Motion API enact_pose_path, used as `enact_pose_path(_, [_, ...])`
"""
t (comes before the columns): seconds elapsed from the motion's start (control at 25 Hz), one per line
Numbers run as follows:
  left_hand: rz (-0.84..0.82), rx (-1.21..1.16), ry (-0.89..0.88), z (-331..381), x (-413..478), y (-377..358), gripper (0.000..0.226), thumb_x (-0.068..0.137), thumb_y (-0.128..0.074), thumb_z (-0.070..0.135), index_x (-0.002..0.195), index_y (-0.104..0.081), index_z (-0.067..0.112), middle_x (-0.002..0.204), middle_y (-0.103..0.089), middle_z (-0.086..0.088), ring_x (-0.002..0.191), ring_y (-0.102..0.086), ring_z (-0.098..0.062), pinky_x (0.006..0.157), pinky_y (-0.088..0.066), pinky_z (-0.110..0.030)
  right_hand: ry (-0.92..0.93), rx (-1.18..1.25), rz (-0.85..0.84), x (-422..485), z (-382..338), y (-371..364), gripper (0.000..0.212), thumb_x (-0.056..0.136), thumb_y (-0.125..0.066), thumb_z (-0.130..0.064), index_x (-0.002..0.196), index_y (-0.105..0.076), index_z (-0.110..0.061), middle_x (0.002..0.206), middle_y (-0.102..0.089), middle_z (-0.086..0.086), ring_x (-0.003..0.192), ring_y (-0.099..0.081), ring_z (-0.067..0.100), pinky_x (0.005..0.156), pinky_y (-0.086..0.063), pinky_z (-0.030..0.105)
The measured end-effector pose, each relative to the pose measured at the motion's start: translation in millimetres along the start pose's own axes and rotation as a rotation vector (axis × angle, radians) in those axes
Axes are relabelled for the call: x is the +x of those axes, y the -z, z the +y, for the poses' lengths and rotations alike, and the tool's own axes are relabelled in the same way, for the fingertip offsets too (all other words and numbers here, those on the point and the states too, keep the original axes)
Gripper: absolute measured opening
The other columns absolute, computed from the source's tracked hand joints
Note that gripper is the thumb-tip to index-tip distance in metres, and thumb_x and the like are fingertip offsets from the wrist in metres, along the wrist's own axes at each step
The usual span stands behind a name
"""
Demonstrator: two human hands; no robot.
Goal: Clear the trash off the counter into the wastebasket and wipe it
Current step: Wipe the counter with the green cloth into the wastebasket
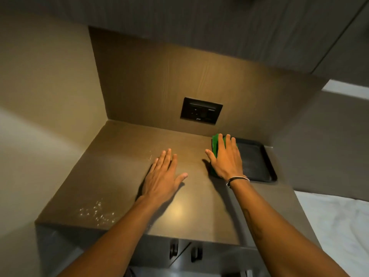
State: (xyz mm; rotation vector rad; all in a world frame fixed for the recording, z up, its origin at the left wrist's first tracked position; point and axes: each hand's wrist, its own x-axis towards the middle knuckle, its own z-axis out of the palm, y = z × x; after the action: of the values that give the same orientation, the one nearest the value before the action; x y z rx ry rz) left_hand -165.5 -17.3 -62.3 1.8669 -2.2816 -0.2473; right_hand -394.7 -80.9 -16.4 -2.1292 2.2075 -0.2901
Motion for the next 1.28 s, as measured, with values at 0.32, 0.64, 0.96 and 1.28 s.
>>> enact_pose_path(0.32, [0.039,-0.002,0.055,-8,3,-36,0.084,0.102,-0.014,0.072,0.168,-0.001,0.021,0.175,0.015,-0.005,0.163,0.01,-0.019,0.132,0.002,-0.037,-0.083,0.084,-0.158,32,19,-36,0.075,0.107,-0.033,-0.063,0.169,-0.006,-0.03,0.178,-0.004,0.016,0.165,-0.005,0.041,0.135,-0.009,0.057])
enact_pose_path(0.64, [0.031,0.009,0.047,-7,-3,-35,0.083,0.103,-0.009,0.071,0.167,0.002,0.019,0.177,0.01,-0.006,0.163,0.008,-0.019,0.134,-0.001,-0.039,-0.116,0.236,0.01,36,25,-45,0.062,0.105,-0.046,-0.006,0.164,-0.031,-0.019,0.16,-0.046,0.024,0.147,-0.044,0.049,0.121,-0.04,0.062])
enact_pose_path(0.96, [0.051,0.018,0.035,-10,-2,-40,0.083,0.104,-0.012,0.071,0.168,-0.004,0.018,0.178,0.002,-0.007,0.164,0.001,-0.022,0.133,-0.001,-0.039,-0.184,0.204,-0.026,52,40,-56,0.063,0.107,-0.052,-0.022,0.165,-0.029,-0.022,0.171,-0.028,0.02,0.157,-0.026,0.045,0.127,-0.028,0.06])
enact_pose_path(1.28, [0.047,0.035,0.039,-9,-2,-37,0.083,0.104,-0.012,0.07,0.168,-0.003,0.018,0.178,0.002,-0.008,0.164,0.001,-0.022,0.128,0.005,-0.036,-0.172,0.153,-0.059,57,37,-51,0.066,0.103,-0.05,-0.004,0.164,-0.033,-0.02,0.172,-0.026,0.02,0.158,-0.024,0.046,0.129,-0.025,0.062])
